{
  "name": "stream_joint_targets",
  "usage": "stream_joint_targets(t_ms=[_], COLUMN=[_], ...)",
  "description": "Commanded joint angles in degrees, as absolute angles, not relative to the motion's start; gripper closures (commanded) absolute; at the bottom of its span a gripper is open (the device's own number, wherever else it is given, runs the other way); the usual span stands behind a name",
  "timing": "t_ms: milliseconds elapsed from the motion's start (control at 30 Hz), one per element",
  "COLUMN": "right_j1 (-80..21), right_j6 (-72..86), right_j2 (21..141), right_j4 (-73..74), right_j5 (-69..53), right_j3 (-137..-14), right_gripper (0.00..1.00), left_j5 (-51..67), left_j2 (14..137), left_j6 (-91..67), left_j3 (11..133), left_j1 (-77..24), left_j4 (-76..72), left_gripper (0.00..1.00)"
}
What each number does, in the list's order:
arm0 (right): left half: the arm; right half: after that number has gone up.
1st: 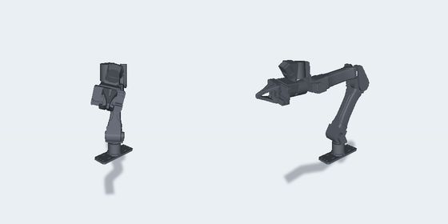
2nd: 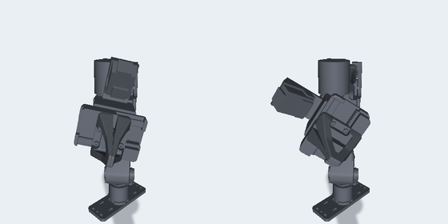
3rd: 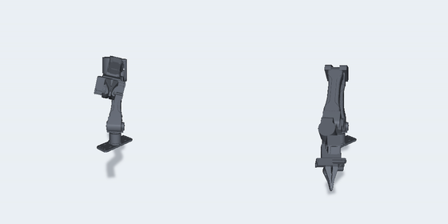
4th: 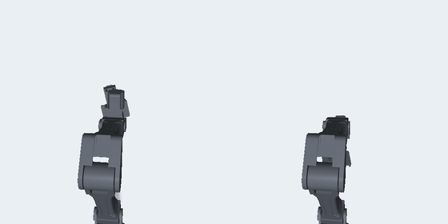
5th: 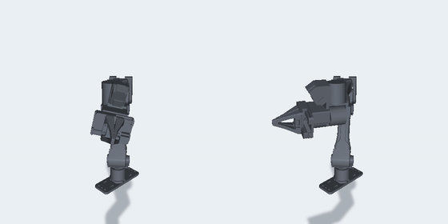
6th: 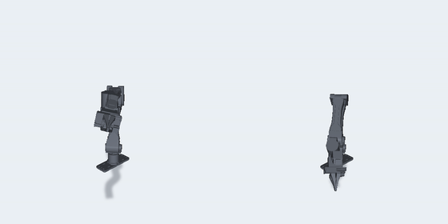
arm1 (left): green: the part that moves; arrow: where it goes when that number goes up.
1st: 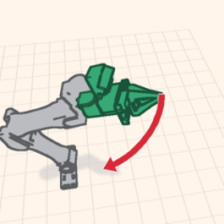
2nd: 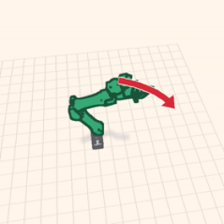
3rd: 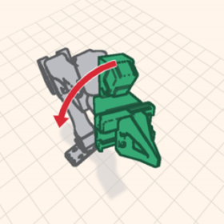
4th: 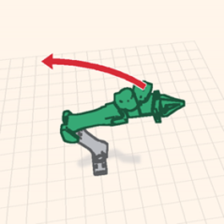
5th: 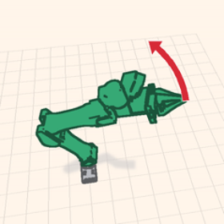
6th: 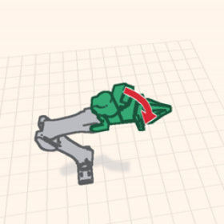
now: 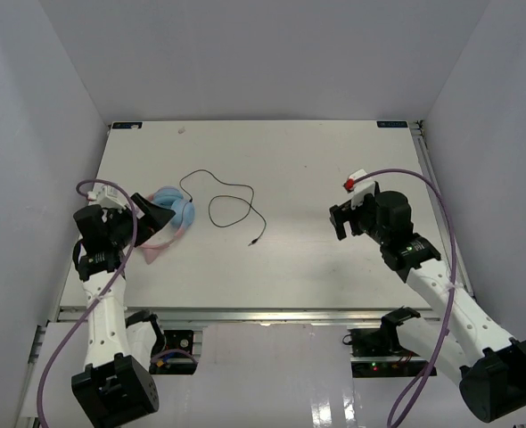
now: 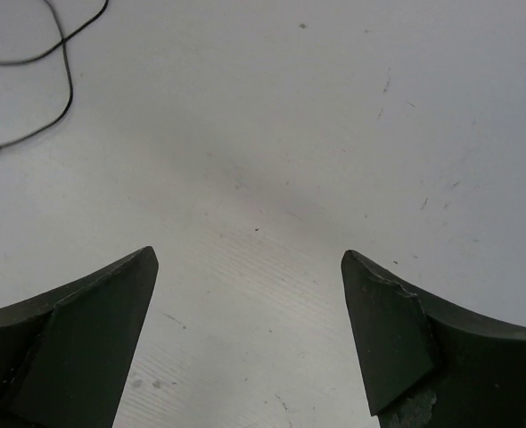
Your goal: Wrap the headphones
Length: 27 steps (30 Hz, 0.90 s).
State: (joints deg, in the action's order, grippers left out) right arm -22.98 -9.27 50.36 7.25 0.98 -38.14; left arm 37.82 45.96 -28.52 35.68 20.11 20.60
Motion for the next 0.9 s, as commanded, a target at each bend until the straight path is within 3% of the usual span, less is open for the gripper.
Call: stream_joint_targets(t_ms=[0,100,167,400,633,733,867], right_j1=[-21.6,-19.8,-19.4,-17.5,-16.4,-15.6,-13.6], right_j6=[-27.8,-33.1,-33.6,-33.7,-34.6,-35.1,-35.3], right_j2=[53.7,59.8,63.2,65.8,64.0,63.2,62.0], right_j4=[9.5,12.7,12.9,14.1,15.1,16.0,16.8], right_j5=[-19.5,-35.0,-38.0,-39.7,-38.8,-39.6,-41.8], right_j3=[-37.0,-36.8,-37.2,-38.4,-38.2,-38.2,-38.1], right_gripper=[0.1,0.08,0.07,0.06,0.06,0.06,0.06], left_j5=[25.5,14.2,9.4,5.6,-5.9,-6.3,-5.7], left_j2=[48.1,50.9,54.0,63.7,75.4,81.0,89.9], left_j6=[-29.5,-32.1,-33.1,-32.6,-33.2,-32.6,-30.9], left_j3=[38.6,41.1,42.3,44.0,48.1,51.1,54.6], left_j1=[20.1,20.1,20.1,20.1,20.3,20.3,20.2], left_j4=[26.1,31.2,33.8,34.5,34.9,34.3,34.1], left_gripper=[0.02,0.02,0.02,0.02,0.09,0.14,0.29])
